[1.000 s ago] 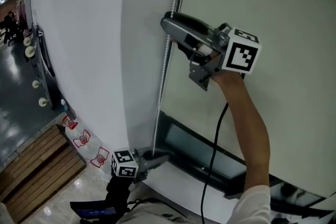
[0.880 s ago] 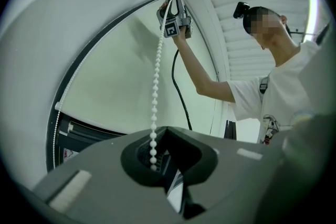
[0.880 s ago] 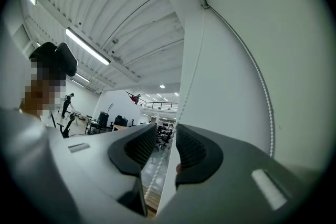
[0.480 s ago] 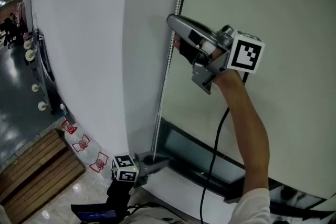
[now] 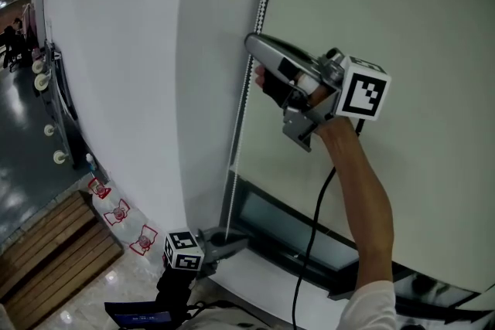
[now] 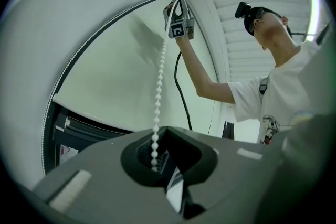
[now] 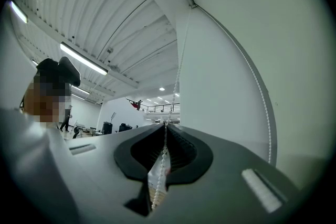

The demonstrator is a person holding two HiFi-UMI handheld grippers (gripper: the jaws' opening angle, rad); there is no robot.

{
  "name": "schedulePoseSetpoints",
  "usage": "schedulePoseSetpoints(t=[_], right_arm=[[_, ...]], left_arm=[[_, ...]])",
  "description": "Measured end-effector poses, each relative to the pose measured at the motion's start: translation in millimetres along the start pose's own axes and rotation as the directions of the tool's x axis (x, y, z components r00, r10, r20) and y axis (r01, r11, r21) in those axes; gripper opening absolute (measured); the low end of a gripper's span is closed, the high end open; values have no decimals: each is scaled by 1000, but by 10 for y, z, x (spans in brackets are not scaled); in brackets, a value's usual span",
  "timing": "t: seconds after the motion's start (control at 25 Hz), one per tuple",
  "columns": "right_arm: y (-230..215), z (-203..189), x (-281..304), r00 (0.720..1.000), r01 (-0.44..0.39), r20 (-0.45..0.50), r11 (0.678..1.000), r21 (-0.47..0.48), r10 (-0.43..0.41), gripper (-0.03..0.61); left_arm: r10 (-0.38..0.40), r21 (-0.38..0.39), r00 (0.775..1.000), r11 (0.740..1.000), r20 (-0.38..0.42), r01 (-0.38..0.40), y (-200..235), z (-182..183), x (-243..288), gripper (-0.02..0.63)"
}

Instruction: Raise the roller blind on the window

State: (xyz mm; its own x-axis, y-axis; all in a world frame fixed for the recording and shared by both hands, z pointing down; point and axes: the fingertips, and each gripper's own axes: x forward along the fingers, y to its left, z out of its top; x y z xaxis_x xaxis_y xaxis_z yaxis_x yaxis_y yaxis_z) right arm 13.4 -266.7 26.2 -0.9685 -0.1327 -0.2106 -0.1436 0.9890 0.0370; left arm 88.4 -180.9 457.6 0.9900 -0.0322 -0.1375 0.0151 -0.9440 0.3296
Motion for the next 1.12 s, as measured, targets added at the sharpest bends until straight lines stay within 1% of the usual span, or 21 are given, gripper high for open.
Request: schedulePoseSetpoints(t=[0.16, 0.32, 0.4, 0.56, 0.72, 0.84, 1.0, 1.12], right_arm=[[-12, -45, 14, 999, 19, -47, 1000, 9, -19, 15], [-8, -125, 3, 997, 23, -68, 999, 41, -21, 15], [10, -343, -57, 998, 19, -65, 998, 60, -15, 15], [133, -861, -205, 998, 10, -58, 997, 80, -5, 15], [216, -1157, -213, 994, 8, -109, 996, 91, 2, 15], [343, -1574, -232, 990, 19, -144, 994, 108, -3, 15], [352, -2081, -370, 989, 26, -148, 989, 149, -4, 15], [417, -2277, -432, 988, 21, -151, 985, 171, 6, 15]], left_arm=[[-2, -6, 1000, 1000, 2, 2, -84, 167, 40, -2], [-3, -6, 1000, 1000, 6, 3, -149, 334, 55, -2], [-3, 0, 1000, 1000, 2, 3, -99, 231, 30, -2], [-3, 10, 1000, 1000, -12, 3, -10, -125, -38, -2], [-5, 14, 1000, 1000, -14, 5, -28, -111, -36, -2], [-5, 17, 1000, 1000, -19, 6, -62, -246, -106, -2], [2, 19, 1000, 1000, -27, -1, 34, -475, -130, -2], [4, 20, 1000, 1000, -26, -4, 36, -549, -127, -2]])
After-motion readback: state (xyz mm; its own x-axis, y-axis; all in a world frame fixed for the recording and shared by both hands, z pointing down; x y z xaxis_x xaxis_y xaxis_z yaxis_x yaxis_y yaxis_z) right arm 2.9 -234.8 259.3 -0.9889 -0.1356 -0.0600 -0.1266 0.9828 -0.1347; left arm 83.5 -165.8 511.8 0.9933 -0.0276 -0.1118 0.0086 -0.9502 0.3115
